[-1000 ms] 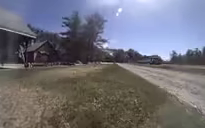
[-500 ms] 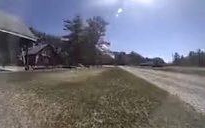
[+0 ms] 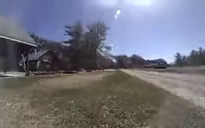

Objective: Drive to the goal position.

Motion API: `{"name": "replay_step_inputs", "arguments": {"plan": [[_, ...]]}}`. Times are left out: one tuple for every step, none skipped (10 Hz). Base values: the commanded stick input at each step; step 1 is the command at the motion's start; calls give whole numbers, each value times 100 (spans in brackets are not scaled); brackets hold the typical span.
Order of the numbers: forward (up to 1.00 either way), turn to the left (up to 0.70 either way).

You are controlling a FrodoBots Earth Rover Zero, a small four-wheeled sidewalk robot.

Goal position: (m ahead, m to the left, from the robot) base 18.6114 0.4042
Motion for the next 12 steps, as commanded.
{"name": "replay_step_inputs", "arguments": {"plan": [[69,6],[69,6],[69,6],[69,6],[69,6],[69,6],[69,6],[69,6],[69,6],[69,6],[69,6],[69,6]]}}
